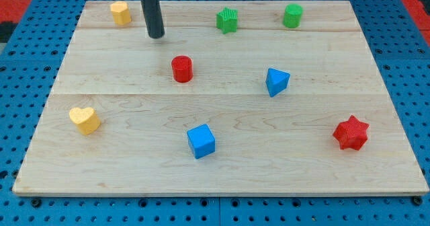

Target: Move your arm above blue triangle

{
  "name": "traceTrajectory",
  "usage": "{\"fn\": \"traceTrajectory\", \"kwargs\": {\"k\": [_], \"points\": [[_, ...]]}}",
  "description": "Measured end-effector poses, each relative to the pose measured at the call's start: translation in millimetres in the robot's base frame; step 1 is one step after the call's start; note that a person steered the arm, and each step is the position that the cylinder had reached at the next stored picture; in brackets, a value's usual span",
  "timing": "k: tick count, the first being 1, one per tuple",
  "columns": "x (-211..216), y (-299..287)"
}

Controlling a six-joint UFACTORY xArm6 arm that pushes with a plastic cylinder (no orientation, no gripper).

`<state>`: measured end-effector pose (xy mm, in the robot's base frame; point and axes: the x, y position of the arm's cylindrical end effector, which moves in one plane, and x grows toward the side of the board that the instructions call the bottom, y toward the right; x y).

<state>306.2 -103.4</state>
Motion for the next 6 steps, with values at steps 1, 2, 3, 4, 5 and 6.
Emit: {"fn": "traceTrajectory", "kwargs": {"k": [1, 2, 3, 4, 5, 6], "points": [[5, 16], [8, 15], [14, 25], [56, 84], [59, 111], [61, 162]]}}
